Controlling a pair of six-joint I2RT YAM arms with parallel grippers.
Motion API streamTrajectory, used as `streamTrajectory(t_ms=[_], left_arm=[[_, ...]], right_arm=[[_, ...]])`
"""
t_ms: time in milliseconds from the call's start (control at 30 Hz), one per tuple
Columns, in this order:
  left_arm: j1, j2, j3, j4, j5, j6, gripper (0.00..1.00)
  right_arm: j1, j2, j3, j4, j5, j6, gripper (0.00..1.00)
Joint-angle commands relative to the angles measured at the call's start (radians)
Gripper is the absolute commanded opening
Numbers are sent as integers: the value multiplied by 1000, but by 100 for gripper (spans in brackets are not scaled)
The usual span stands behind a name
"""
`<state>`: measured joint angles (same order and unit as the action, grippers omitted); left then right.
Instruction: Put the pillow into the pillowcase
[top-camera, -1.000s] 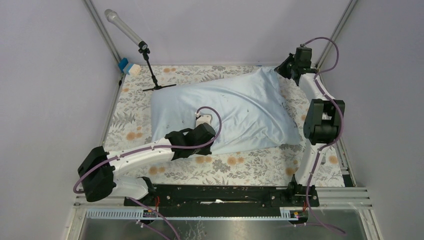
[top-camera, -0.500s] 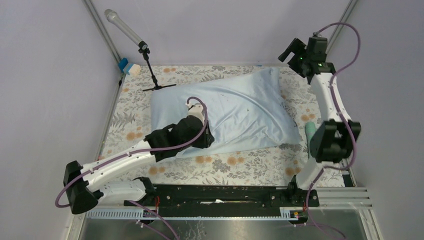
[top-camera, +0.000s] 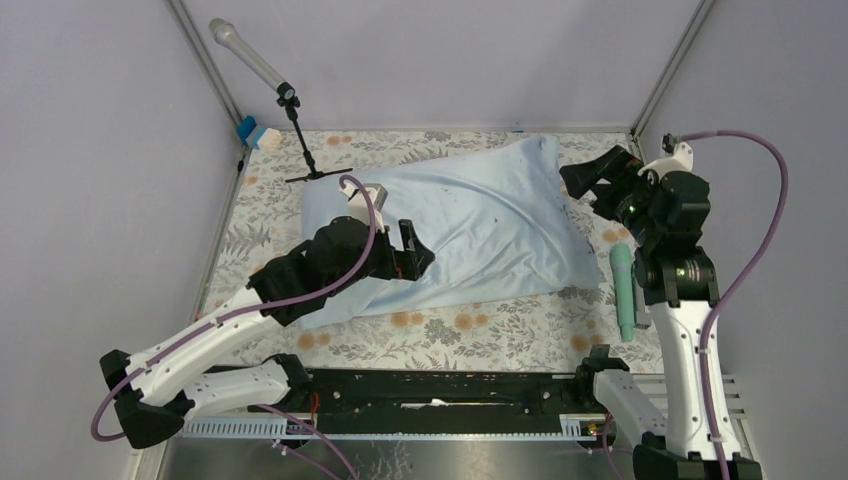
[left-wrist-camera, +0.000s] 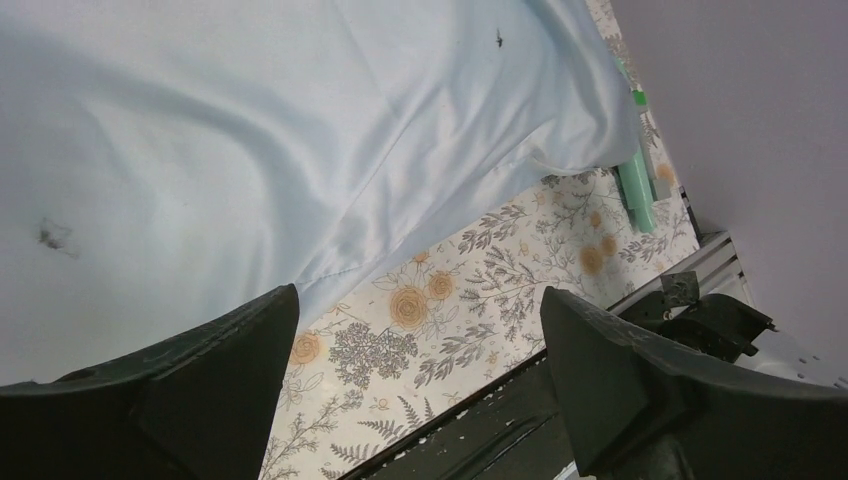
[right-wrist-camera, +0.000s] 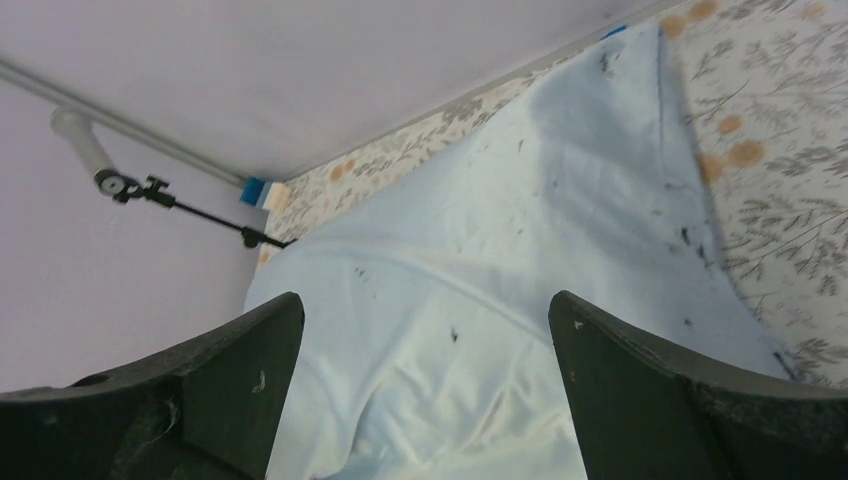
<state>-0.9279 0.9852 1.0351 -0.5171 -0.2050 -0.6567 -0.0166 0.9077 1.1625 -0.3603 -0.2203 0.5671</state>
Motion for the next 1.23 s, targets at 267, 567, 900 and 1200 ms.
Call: streamTrajectory(t_ms=[267,567,900,1200], left_arm=[[4,-109,50,-30,-115,-1,99],[6,-150,28,-35,-168,-5,99],[5,-124,40,-27,-176,16,99],[5,-123,39,-19,-158,26,99]], right_arm=[[12,-163,-46,-50,-179,37,100],[11,-169,-45,-53,-181,19,99],[11,-142,-43,-42,-211,7,100],[12,-138,-45,-51,-205,-7,100]])
